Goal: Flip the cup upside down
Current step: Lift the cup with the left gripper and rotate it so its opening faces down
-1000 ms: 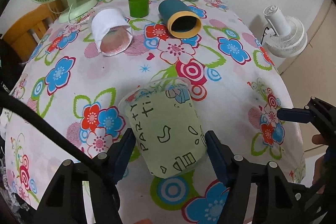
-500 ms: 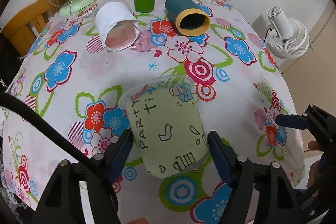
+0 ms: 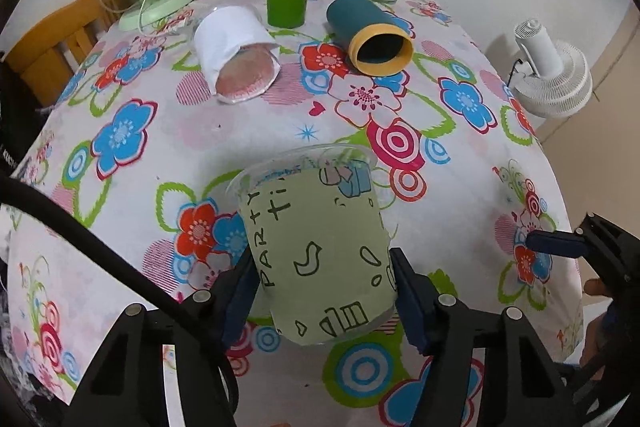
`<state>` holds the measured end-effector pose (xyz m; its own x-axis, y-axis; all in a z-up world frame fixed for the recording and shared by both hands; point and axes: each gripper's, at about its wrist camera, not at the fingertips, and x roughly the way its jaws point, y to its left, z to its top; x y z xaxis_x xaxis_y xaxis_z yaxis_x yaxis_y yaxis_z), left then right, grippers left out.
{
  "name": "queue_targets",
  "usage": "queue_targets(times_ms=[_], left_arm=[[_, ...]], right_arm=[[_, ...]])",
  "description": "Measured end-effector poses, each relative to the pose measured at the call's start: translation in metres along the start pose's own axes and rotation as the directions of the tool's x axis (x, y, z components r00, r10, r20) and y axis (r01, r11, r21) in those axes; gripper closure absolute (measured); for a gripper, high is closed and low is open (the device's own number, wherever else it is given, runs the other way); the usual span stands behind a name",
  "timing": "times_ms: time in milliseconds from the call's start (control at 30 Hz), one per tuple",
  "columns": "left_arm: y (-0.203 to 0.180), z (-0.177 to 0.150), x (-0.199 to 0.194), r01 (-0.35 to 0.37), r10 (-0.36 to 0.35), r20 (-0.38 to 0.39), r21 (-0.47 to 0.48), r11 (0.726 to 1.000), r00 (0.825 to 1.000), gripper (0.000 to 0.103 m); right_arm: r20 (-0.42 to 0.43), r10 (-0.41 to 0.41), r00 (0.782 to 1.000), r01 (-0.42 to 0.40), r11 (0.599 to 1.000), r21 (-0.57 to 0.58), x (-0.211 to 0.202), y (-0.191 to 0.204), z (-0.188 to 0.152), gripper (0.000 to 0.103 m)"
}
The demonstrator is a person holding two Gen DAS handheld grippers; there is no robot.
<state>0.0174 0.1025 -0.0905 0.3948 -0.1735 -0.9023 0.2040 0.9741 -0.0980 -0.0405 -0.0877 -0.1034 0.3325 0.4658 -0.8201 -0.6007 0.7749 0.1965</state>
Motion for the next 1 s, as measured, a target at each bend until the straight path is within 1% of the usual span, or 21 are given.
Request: queue_targets(times_ms=[133, 233, 400, 500, 600, 633, 733, 833, 900, 933, 1000], left_arm=[[0.004, 0.005, -0.010, 0.018, -0.016, -0.037, 0.072, 0.997, 0.999, 0.039], [0.007, 0.010, -0.017, 0.000, 0.010, -0.067, 0.149, 0.989, 0.998, 0.039], [0.010, 0.019, -0.024, -0.003, 0.036, -0.136, 0.240, 0.971, 0.990, 0.039], [0.010, 0.022, -0.025, 0.002, 0.060, -0.198, 0.297, 0.955, 0.978, 0.039], [0.009, 0.024, -0.026, -0.003, 0.104, -0.257, 0.366, 0.930, 0.961, 0.039], [0.009, 0.024, -0.026, -0.005, 0.123, -0.279, 0.389, 0.921, 0.953, 0.039], [0.009, 0.020, -0.024, -0.004, 0.187, -0.351, 0.462, 0.887, 0.917, 0.039], [0.011, 0.012, -0.020, 0.009, 0.247, -0.433, 0.509, 0.860, 0.867, 0.039], [0.013, 0.005, -0.017, 0.011, 0.298, -0.477, 0.543, 0.839, 0.827, 0.039], [0.015, 0.003, -0.016, 0.015, 0.310, -0.492, 0.551, 0.834, 0.814, 0.039], [0.018, -0.001, -0.013, 0.024, 0.350, -0.534, 0.572, 0.820, 0.769, 0.039]], right_arm=[[0.029, 0.024, 0.999, -0.024, 0.999, 0.021, 0.001, 0.003, -0.001, 0.009], [0.056, 0.040, 0.998, -0.042, 0.999, 0.034, 0.002, 0.008, -0.003, 0.009], [0.079, 0.062, 0.995, -0.066, 0.997, 0.048, 0.006, 0.014, -0.004, 0.009], [0.084, 0.072, 0.994, -0.077, 0.996, 0.049, 0.008, 0.017, -0.004, 0.009], [0.083, 0.077, 0.994, -0.081, 0.996, 0.043, 0.010, 0.021, -0.003, 0.009], [0.082, 0.076, 0.994, -0.080, 0.996, 0.039, 0.011, 0.023, -0.003, 0.009], [0.079, 0.071, 0.994, -0.073, 0.997, 0.024, 0.014, 0.029, -0.002, 0.009], [0.078, 0.075, 0.994, -0.076, 0.997, 0.015, 0.016, 0.031, -0.002, 0.009], [0.076, 0.078, 0.994, -0.079, 0.997, 0.012, 0.018, 0.032, -0.002, 0.009], [0.075, 0.079, 0.994, -0.080, 0.997, 0.011, 0.019, 0.033, -0.002, 0.009], [0.070, 0.081, 0.994, -0.081, 0.997, 0.007, 0.021, 0.033, -0.001, 0.009]])
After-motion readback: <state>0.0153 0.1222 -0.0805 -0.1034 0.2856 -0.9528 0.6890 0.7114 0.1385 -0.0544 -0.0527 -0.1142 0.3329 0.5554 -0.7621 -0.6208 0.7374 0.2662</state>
